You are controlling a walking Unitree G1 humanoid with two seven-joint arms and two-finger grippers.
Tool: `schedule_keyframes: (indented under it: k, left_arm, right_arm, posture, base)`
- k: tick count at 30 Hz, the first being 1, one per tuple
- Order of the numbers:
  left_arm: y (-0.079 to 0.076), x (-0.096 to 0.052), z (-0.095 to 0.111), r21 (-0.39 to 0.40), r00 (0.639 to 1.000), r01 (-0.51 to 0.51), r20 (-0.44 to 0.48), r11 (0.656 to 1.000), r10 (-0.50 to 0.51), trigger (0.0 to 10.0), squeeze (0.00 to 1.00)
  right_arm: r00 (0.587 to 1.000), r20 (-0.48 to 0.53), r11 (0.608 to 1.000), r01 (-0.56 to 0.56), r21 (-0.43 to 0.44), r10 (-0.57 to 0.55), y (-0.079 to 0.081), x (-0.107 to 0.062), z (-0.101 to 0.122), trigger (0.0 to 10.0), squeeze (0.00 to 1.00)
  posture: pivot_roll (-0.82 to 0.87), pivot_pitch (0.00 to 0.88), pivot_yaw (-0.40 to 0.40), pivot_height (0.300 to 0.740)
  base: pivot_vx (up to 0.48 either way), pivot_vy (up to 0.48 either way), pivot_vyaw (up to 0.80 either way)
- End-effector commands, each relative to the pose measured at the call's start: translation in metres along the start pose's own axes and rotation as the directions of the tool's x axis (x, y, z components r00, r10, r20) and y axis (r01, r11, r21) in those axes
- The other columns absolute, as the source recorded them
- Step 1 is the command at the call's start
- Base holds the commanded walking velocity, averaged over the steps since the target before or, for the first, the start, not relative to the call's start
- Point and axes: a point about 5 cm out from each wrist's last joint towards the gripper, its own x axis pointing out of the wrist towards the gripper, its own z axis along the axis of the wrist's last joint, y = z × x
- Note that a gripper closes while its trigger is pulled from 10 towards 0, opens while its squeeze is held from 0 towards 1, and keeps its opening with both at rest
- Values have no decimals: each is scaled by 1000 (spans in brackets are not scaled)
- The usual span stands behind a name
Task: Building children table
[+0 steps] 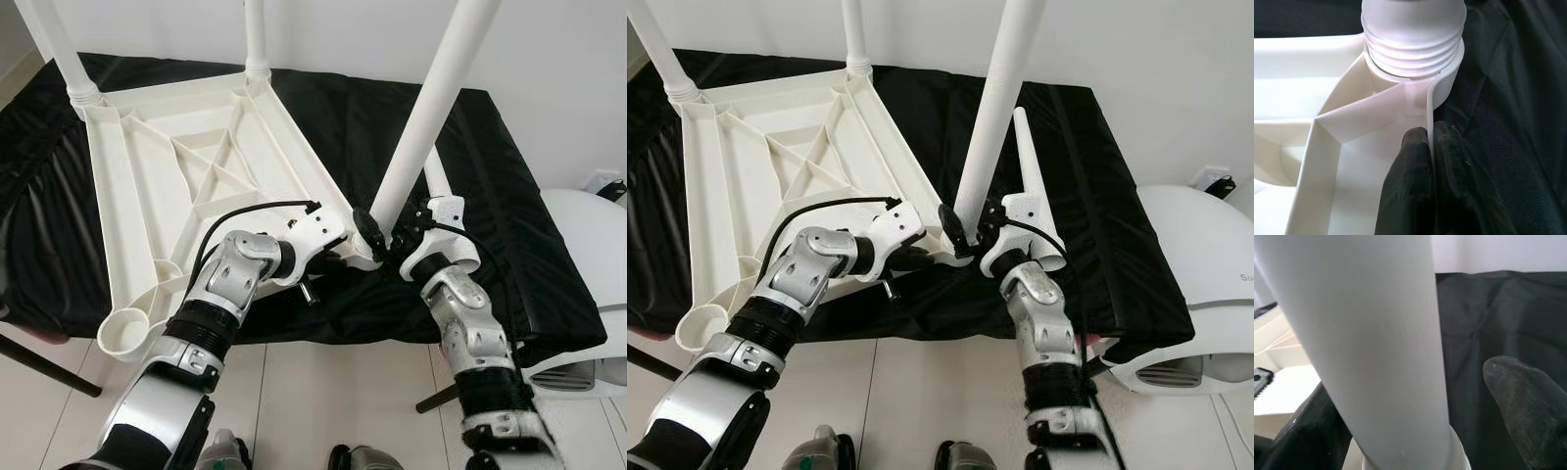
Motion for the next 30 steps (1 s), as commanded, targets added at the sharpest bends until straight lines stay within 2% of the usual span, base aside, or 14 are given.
schedule_keyframes:
  k: [1,3,4,5,6,7,8,13,17,18,27,28,30]
  left_arm:
    - [7,-1,-6,-47,990,-139,7,989,139,10000,0]
    - [7,-1,-6,-47,990,-139,7,989,139,10000,0]
    - [7,-1,-6,-47,990,-139,7,989,140,10000,0]
    - [7,-1,-6,-47,990,-139,7,989,140,10000,0]
    - [7,-1,-6,-47,990,-139,8,989,140,10000,0]
    - [7,-1,-6,-47,990,-139,8,989,140,10000,0]
    - [7,-1,-5,-47,990,-139,8,989,139,10000,0]
    - [7,-1,-5,-45,990,-138,8,989,139,10000,0]
    - [7,-1,-5,-44,990,-139,8,989,139,10000,0]
    - [7,-2,-5,-44,990,-139,8,989,139,10000,0]
    - [6,-1,-5,-43,990,-140,9,989,140,10000,0]
    - [6,-1,-5,-43,990,-140,9,989,140,10000,0]
    - [6,-1,-5,-43,990,-139,9,989,140,10000,0]
  right_arm:
    - [1000,3,1000,-9,3,9,-7,-2,1,10000,1000]
    - [1000,3,1000,-9,3,9,-7,-2,1,10000,1000]
    - [998,-12,998,-63,-10,62,-13,-1,3,10000,1000]
    - [998,-12,998,-63,-10,62,-13,-1,3,10000,1000]
    - [979,-55,979,-200,-25,199,-25,0,6,10000,1000]
    - [979,-55,979,-200,-25,199,-25,0,6,10000,1000]
    - [965,-74,967,-254,-24,252,-27,0,7,10000,1000]
    - [951,-88,952,-302,-47,298,-32,2,8,10000,1000]
    - [921,-121,926,-377,-32,371,-36,7,9,10000,1000]
    - [911,-130,916,-398,-41,391,-35,8,10,10000,0]
    - [870,-128,875,-483,-27,476,-23,14,2,10000,0]
    - [871,-123,876,-482,-21,476,-23,14,1,7333,0]
    - [872,-119,877,-481,-17,476,-23,15,0,7333,0]
  posture:
    - [1,76,-50,740]
    - [1,76,-50,740]
    - [1,75,-49,740]
    - [1,75,-49,740]
    - [1,72,-46,740]
    - [1,72,-46,740]
    - [2,70,-46,740]
    - [4,70,-46,740]
    - [10,67,-44,740]
    - [11,68,-44,740]
    - [15,62,-47,740]
    - [15,60,-47,740]
    - [16,60,-47,740]
  base:
    - [0,0,0]
    - [0,0,0]
    - [0,0,0]
    - [0,0,0]
    - [0,0,0]
    - [0,0,0]
    - [0,0,0]
    - [0,0,0]
    - [0,0,0]
    - [0,0,0]
    - [0,0,0]
    - [0,0,0]
    - [0,0,0]
